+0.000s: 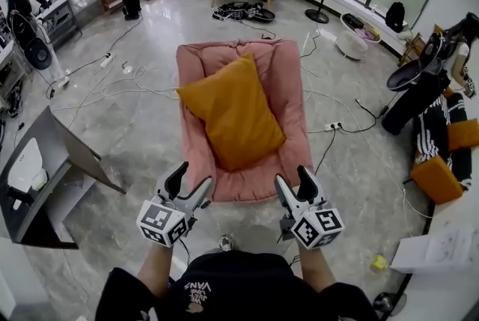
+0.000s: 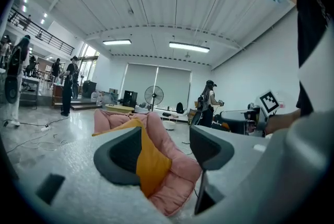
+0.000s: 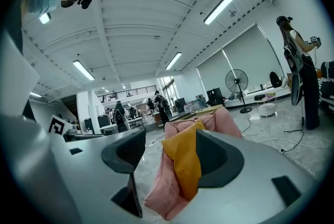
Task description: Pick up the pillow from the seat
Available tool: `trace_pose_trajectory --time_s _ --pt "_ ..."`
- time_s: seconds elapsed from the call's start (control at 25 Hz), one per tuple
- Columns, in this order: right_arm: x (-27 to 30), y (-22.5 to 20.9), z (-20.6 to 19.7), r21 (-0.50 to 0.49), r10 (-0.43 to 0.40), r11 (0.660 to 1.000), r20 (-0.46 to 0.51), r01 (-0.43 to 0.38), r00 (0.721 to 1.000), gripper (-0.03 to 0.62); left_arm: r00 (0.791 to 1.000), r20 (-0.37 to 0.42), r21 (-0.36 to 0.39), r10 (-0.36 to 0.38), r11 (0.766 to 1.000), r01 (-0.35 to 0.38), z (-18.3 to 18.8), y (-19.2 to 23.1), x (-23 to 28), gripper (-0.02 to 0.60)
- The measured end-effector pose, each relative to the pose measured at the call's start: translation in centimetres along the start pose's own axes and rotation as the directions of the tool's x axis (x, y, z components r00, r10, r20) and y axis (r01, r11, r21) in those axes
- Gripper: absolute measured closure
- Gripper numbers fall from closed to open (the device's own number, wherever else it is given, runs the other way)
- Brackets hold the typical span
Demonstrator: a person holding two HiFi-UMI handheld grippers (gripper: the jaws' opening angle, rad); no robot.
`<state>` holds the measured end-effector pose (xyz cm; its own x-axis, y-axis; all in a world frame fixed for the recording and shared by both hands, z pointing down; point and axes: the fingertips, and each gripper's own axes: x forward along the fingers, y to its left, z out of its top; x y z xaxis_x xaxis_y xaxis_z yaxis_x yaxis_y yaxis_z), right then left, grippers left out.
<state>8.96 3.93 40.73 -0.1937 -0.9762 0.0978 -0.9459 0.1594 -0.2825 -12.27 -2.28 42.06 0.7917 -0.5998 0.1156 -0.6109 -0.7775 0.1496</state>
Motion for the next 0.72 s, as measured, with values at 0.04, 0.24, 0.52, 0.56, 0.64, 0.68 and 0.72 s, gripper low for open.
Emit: trace_pose_trajectory --time_s 0.04,0.24,0.52,0.56,0.64,0.68,0.72 --pt "0.4 -0.2 -0.1 0.003 -0.006 1.0 -0.005 0.006 1.0 0.31 1.0 -0.005 -0.005 -0.002 1.0 0.002 -0.2 0.3 0.3 0.298" --pt "3.0 -1.4 -0.3 0.005 0.006 1.0 -0.022 -0.006 1.0 0.31 0.999 -0.028 -0.027 0.016 1.0 -0.017 -1.3 1.8 1.7 0.298" --pt "9.0 -4.2 -0.4 -0.001 0.057 0.998 -0.059 -0.058 0.997 0.31 0.996 -0.045 -0.047 0.082 0.995 -0.084 -1.9 5.4 5.2 0.298" --pt "10.0 -4.8 -0.3 0.001 0.062 0.998 -0.066 -0.062 0.996 0.311 0.994 -0.052 -0.051 0.093 0.994 -0.095 -2.0 5.9 5.8 0.298" --pt "12.0 -5.8 -0.3 0.0 0.076 0.997 -0.085 -0.076 0.993 0.31 0.991 -0.063 -0.066 0.118 0.99 -0.122 -2.3 7.2 7.1 0.298" --pt "13.1 -6.3 -0.3 -0.004 0.084 0.996 -0.095 -0.085 0.992 0.311 0.989 -0.068 -0.072 0.128 0.989 -0.133 -2.3 7.9 7.8 0.298" --pt "14.2 -6.9 -0.3 -0.008 0.093 0.996 -0.105 -0.094 0.99 0.312 0.988 -0.073 -0.074 0.137 0.987 -0.142 -2.4 8.4 8.6 0.298"
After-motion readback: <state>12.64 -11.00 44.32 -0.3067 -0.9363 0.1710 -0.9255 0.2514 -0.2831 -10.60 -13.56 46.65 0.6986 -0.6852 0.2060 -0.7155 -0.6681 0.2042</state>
